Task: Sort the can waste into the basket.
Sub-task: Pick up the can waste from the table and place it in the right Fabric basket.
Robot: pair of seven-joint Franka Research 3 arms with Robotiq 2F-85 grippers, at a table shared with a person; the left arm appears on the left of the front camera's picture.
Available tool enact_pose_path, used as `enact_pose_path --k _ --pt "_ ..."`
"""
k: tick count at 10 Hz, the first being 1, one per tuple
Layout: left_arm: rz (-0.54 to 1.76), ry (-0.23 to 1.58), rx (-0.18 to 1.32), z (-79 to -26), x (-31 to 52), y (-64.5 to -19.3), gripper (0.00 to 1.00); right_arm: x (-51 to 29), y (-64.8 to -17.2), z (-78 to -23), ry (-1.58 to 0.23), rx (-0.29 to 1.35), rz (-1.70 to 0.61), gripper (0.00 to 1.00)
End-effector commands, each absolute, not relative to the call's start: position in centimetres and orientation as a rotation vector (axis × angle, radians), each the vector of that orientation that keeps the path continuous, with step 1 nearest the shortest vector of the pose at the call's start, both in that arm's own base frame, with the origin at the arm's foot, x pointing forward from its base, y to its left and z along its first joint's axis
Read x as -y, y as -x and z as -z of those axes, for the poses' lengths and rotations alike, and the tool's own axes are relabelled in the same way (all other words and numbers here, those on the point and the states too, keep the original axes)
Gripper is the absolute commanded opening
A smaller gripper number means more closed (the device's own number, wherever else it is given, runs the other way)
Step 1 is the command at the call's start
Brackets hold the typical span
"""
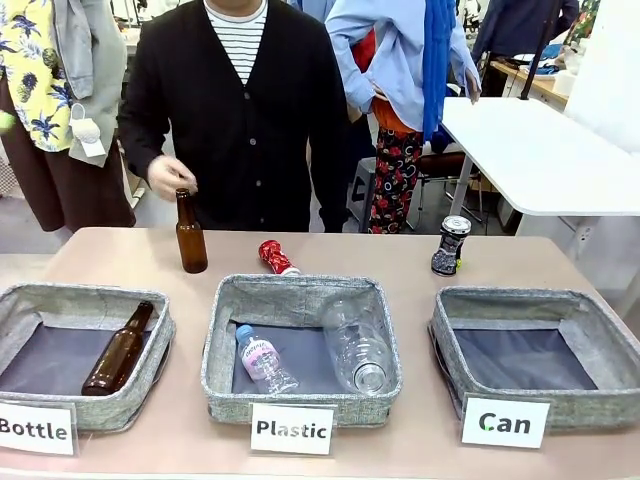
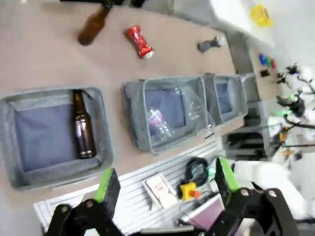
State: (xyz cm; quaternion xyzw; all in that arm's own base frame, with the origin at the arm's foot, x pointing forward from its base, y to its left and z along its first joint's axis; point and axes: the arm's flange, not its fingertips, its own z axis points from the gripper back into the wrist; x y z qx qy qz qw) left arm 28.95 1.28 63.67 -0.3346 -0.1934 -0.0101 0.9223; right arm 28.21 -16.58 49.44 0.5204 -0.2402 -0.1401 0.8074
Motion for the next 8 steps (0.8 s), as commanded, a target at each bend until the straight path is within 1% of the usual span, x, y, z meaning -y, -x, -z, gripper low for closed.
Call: enact_pose_path --k 1,4,5,6,7,8 --pt "0.163 0.493 0.306 -64.8 5.9 -31.2 1.00 16.6 -28.5 -49.6 -1.129 0.547 0.279 1.00" --pt "0.324 0.249 0.227 -62.4 18.1 -34.2 1.00 16.6 -28.5 -49.6 -1.129 0.547 0.279 1.00" --pt "0.195 0.138 0.370 -60.8 22.2 -35.1 1.00 16.6 -28.5 -49.6 -1.129 0.547 0.279 1.00" --pt "0.242 0.119 0.363 -59.3 25.2 -35.6 1.00 16.6 -28.5 -49.6 -1.129 0.547 0.279 1.00" --pt "0.249 0.130 0.399 -58.3 27.7 -36.5 1.00 16.6 -28.5 -49.6 -1.129 0.547 0.279 1.00" --pt "0.204 0.112 0.409 -56.9 29.7 -37.5 1.00 16.6 -28.5 -49.6 -1.129 0.547 0.279 1.00"
